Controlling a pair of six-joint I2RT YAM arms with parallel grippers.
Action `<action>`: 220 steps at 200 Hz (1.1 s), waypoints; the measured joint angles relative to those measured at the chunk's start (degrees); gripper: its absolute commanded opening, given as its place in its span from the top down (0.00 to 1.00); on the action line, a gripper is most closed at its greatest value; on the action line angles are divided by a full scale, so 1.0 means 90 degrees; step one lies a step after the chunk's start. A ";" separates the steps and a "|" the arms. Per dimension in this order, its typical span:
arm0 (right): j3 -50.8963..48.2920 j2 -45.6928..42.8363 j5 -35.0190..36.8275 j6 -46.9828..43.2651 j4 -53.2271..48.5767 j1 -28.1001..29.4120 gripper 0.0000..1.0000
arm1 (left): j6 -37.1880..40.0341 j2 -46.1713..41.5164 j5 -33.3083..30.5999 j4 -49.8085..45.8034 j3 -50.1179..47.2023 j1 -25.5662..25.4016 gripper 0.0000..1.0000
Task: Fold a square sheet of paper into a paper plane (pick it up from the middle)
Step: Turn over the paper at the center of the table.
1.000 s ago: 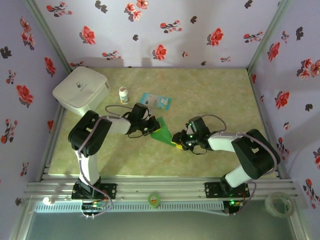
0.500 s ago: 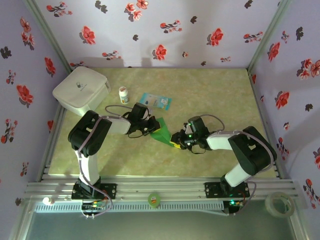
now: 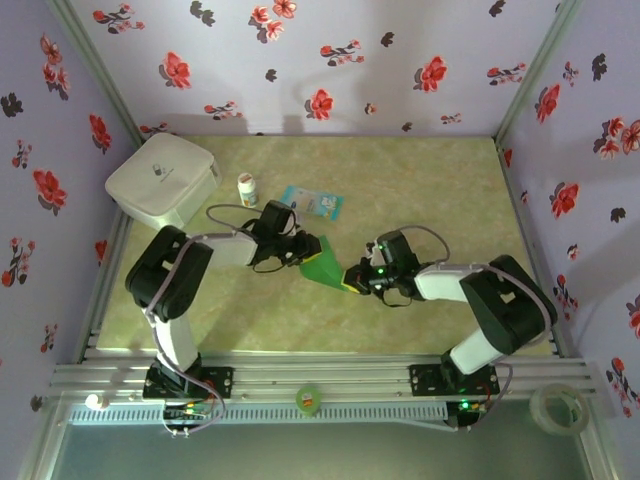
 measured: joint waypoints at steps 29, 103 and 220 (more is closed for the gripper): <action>0.0447 -0.1078 0.0682 -0.0833 -0.1637 0.0000 0.96 | 0.0236 -0.0867 -0.0185 -0.0255 0.0085 0.0002 0.67; 0.3036 -0.2467 0.5010 -0.3070 -0.6254 0.0821 0.97 | 0.0517 -0.2841 -0.1763 -0.0799 -0.0661 0.0032 0.65; 0.4255 0.1180 0.7356 -0.4758 -0.7529 0.3820 0.83 | 0.0442 -0.4396 -0.3310 -0.1860 -0.1331 0.0556 0.62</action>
